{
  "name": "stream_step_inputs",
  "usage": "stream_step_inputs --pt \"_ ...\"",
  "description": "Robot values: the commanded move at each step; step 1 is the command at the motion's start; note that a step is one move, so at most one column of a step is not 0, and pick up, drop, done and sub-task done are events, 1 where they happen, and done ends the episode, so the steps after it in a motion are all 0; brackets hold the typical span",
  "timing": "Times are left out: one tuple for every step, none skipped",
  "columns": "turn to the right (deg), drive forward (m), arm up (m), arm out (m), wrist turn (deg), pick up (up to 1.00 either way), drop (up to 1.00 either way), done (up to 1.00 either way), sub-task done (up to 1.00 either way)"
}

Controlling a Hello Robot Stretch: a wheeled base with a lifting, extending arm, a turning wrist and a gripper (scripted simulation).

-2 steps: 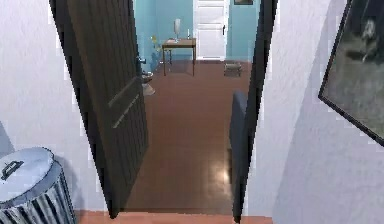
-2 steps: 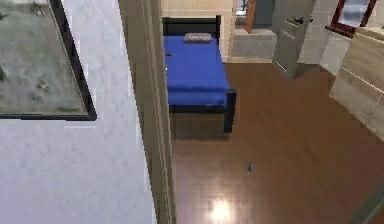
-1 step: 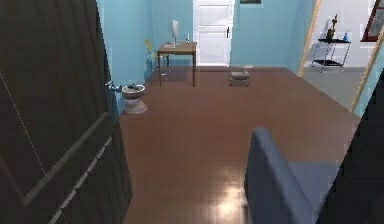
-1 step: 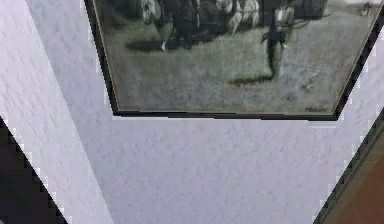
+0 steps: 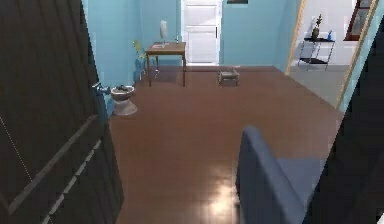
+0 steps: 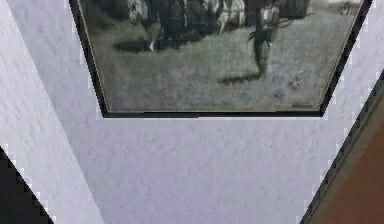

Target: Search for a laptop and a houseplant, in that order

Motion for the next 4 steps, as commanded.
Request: stream_step_inputs --pt "-9.0 0.00 0.00 0.00 0.0 0.00 0.00 0.00 0.00" --pt "0.0 0.10 0.00 0.00 0.0 0.00 0.00 0.00 0.00" --pt "9.0 0.00 0.00 0.00 0.0 0.00 0.00 0.00 0.00" --pt "0.0 1.00 0.00 0.00 0.0 0.00 0.00 0.00 0.00"
